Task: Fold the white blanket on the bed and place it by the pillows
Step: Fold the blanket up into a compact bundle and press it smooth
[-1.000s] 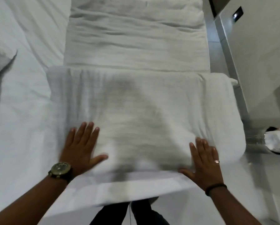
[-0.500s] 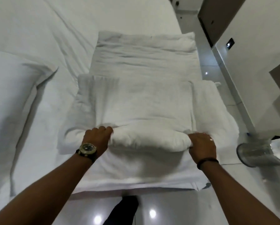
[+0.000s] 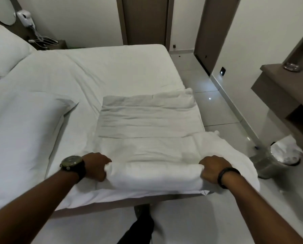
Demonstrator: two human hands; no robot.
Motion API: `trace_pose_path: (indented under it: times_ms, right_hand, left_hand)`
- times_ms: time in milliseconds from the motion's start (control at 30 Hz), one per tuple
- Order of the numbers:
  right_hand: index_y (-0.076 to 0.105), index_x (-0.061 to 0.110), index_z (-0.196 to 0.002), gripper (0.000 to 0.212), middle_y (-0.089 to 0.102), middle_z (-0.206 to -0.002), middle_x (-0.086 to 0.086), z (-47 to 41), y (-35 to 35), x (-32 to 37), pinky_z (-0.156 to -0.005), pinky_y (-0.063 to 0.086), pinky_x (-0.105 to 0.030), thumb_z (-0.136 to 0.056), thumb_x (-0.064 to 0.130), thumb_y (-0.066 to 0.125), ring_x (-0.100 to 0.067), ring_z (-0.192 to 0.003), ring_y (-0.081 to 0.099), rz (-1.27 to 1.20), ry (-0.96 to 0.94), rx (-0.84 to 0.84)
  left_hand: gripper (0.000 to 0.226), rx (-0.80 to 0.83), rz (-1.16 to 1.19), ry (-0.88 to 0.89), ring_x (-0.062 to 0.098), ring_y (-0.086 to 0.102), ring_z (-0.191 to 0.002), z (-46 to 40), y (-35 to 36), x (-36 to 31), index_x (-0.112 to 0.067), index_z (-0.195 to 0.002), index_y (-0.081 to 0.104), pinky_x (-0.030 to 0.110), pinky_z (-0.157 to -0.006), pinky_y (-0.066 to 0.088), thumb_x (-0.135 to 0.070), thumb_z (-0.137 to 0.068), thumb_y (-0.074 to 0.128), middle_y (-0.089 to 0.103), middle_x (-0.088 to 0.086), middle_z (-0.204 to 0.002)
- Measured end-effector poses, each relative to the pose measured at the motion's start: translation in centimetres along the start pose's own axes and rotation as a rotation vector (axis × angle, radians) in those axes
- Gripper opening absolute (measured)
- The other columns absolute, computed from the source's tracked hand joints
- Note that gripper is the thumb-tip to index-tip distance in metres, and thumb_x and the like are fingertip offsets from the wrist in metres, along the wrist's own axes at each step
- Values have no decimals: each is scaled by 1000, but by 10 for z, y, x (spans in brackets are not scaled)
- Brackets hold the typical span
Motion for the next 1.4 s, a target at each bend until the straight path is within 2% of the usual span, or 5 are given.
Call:
trace_pose_path:
  times_ms: [367,600,833,1233,1400]
  right_hand:
    - [50,26,-68,18,66,-113,-11,-120,-172,6,-84,45,-35,-86,30,50,-34,-101,60,-21,-22,-270]
    - [53,29,-128,64,63,-120,-3,-244,-161,24,-110,15,-58,-86,69,29,-29,-117,54,-8,30,-554]
    - [58,15,-52,88,59,-48,-9,-322,-108,34,-59,46,-39,-93,69,1,-33,-49,59,73,-75,-534]
    - [66,1,-103,63,65,-102,-26,-537,-171,26,-94,35,-54,-97,56,35,-44,-102,56,161,93,-733]
    - [50,21,-129,67,50,-136,-11,-527,-155,18,-110,4,-66,-89,72,34,-35,-139,30,52,97,-718]
  left_hand:
    - [53,-366,86,59,30,65,-102,-65,-173,78,-22,-88,61,29,-75,42,-55,-47,56,71,8,-103]
    - [75,-628,21,46,32,63,-106,-207,-218,110,-24,-129,54,37,-83,47,-65,-67,40,67,5,-118]
    - [88,-591,-105,125,30,66,-78,-286,-160,122,-23,-78,47,35,-63,46,-99,-61,9,69,5,-82]
    - [69,-534,-94,-59,37,60,-101,-498,-245,178,-19,-75,49,45,-92,37,-86,-80,32,66,18,-99]
    - [75,-592,178,-146,36,52,-121,-513,-236,173,-26,-120,59,51,-103,39,-84,-76,40,63,11,-126]
Point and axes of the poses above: each hand's wrist, its own z-axis away from the middle knuckle, its own y-axis out of the palm, x = y × z, the point moved 4 cm from there along -z, towards the middle knuckle
